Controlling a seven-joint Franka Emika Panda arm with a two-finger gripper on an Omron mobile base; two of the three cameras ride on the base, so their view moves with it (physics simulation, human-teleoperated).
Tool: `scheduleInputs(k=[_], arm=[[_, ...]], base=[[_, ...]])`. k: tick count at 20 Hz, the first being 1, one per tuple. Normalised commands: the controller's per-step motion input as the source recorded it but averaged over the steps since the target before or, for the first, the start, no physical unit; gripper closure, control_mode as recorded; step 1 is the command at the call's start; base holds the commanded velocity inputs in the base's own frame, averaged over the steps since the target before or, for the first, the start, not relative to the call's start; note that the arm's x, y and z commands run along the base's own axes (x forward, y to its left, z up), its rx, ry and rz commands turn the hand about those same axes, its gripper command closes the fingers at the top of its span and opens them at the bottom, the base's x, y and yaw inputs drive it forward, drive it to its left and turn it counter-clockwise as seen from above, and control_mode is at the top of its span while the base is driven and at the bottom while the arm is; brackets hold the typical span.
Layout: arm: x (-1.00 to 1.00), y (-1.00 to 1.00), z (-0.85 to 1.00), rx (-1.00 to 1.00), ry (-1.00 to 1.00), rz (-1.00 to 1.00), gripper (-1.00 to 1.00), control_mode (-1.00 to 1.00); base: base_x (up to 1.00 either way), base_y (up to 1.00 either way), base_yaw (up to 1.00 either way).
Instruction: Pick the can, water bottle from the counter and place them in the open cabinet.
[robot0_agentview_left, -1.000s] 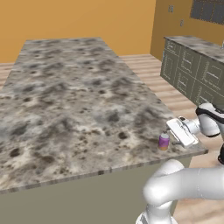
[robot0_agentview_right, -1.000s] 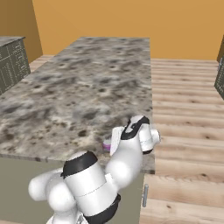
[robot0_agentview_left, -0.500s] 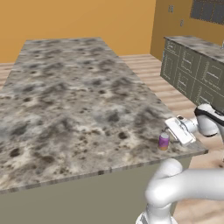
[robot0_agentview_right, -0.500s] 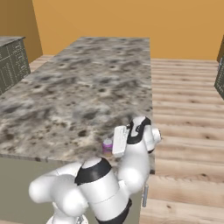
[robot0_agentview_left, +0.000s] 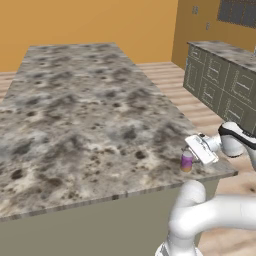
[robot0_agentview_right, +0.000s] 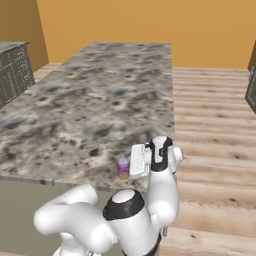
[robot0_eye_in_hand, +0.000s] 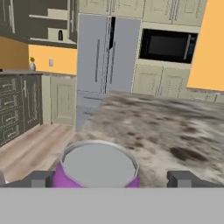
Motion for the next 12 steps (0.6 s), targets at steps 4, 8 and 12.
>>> scheduleInputs(k=[4, 8, 12], arm=[[0.18, 0.00, -0.30, 0.00, 0.00, 0.01, -1.00, -1.00], [0.01, -0.03, -0.34, 0.00, 0.00, 0.00, -1.00, -1.00], [-0.05, -0.05, -0.30, 0.00, 0.00, 0.00, -1.00, -1.00]], base=[[0.00, 0.00, 0.00], [0.00, 0.00, 0.00], [0.00, 0.00, 0.00]])
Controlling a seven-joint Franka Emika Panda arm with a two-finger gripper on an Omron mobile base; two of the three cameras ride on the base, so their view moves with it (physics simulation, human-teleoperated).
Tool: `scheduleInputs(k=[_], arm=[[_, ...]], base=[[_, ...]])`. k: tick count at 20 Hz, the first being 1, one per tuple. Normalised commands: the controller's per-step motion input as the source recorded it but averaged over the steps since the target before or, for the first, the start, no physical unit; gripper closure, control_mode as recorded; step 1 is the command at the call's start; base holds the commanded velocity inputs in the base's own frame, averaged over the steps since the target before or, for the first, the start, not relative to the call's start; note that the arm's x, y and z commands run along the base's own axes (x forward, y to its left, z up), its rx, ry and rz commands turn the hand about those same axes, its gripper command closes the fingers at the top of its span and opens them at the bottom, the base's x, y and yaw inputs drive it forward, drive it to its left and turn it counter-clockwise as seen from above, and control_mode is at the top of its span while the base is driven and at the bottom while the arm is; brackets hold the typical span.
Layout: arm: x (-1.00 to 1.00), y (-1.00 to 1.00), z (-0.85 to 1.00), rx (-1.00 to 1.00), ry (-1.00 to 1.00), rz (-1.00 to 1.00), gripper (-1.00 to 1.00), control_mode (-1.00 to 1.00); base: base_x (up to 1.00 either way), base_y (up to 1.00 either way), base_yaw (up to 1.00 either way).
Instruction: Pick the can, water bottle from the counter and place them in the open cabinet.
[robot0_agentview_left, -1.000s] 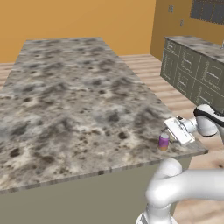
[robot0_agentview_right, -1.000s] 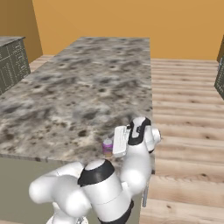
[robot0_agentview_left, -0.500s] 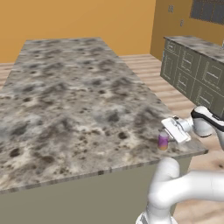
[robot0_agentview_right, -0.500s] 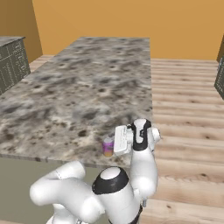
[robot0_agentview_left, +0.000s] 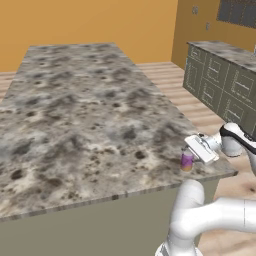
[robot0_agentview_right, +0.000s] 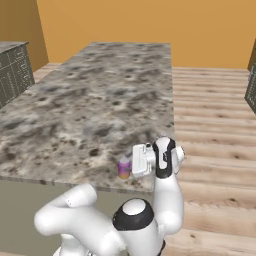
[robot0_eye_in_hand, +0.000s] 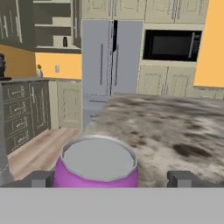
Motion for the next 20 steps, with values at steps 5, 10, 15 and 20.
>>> scheduleInputs(k=[5, 10, 15, 20], arm=[[0.00, -0.02, -0.26, 0.00, 0.00, 0.00, -1.00, -1.00], [-0.03, -0.06, -0.27, 0.00, 0.00, 0.00, -1.00, -1.00], [-0.05, -0.03, -0.23, 0.00, 0.00, 0.00, -1.00, -1.00], [0.00, 0.00, -0.01, 0.00, 0.00, 0.00, -1.00, -1.00]], base=[[0.00, 0.00, 0.00], [0.00, 0.00, 0.00], [0.00, 0.00, 0.00], [0.00, 0.00, 0.00]])
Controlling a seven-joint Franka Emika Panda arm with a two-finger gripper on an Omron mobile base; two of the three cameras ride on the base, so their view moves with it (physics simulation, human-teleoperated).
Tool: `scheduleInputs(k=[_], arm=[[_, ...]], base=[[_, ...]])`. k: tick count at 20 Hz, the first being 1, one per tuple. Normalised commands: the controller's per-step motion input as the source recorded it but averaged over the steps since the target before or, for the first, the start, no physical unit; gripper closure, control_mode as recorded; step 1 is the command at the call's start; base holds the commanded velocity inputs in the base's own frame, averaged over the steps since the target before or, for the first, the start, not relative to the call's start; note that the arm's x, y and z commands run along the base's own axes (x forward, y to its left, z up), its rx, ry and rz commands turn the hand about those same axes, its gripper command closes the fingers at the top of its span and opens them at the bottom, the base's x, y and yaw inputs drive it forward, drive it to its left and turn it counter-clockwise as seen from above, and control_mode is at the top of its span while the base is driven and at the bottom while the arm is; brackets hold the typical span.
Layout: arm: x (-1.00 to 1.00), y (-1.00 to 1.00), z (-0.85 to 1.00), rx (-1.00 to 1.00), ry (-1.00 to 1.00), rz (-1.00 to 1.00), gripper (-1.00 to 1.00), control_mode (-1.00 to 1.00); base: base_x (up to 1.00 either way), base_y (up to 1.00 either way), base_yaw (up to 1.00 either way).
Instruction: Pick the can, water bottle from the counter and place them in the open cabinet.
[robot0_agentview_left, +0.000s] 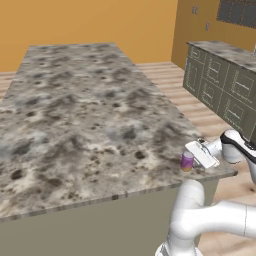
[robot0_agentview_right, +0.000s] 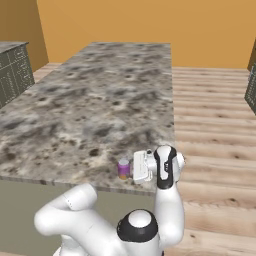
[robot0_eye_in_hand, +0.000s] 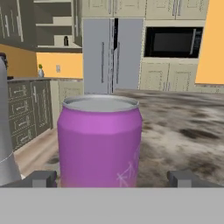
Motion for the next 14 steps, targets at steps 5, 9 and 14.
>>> scheduleInputs(k=[5, 9, 14], arm=[[0.00, 0.02, 0.00, 0.00, 0.00, 0.00, -1.00, -1.00], [0.00, 0.03, 0.00, 0.00, 0.02, 0.00, -1.00, -1.00], [0.00, 0.08, 0.00, 0.00, 0.04, 0.00, 1.00, -1.00]], base=[[0.00, 0.00, 0.00], [0.00, 0.00, 0.00], [0.00, 0.00, 0.00]])
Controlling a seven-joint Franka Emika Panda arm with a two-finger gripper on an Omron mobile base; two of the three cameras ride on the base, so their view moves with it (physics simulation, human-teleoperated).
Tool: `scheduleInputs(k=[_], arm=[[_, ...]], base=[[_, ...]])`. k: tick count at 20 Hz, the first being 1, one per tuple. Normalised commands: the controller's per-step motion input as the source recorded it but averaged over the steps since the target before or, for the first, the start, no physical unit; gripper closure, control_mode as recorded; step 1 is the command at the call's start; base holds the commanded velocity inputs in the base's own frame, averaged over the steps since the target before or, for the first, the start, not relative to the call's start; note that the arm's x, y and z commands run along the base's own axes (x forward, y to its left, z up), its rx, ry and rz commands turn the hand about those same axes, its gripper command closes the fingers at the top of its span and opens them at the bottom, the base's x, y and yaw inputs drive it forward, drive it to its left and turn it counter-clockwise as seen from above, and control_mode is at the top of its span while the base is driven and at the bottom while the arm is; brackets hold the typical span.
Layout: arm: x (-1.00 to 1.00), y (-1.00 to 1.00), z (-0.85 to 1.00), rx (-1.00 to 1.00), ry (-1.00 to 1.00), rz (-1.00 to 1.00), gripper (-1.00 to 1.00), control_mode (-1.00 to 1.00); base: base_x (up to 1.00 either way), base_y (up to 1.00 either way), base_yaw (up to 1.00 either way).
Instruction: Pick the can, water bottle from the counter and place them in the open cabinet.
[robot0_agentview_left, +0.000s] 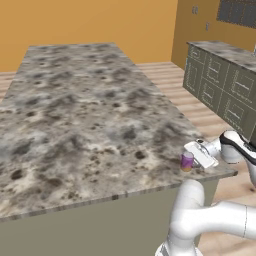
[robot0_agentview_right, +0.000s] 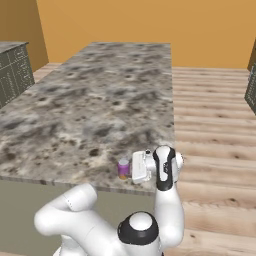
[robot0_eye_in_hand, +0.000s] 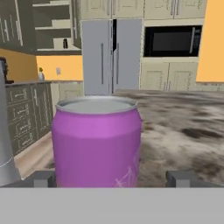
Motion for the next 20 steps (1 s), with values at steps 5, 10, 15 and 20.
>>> scheduleInputs(k=[5, 10, 15, 20], arm=[[-0.08, 0.01, 0.00, 0.00, 0.01, 0.00, 1.00, -1.00], [-0.30, 0.00, 0.37, 0.00, 0.00, -0.01, 1.00, -1.00], [-0.26, 0.00, 0.68, -0.03, 0.00, -0.04, 1.00, -1.00], [-0.31, 0.00, 0.71, -0.01, 0.00, -0.04, 1.00, -1.00]], base=[[0.00, 0.00, 0.00], [0.00, 0.00, 0.00], [0.00, 0.00, 0.00], [0.00, 0.00, 0.00]])
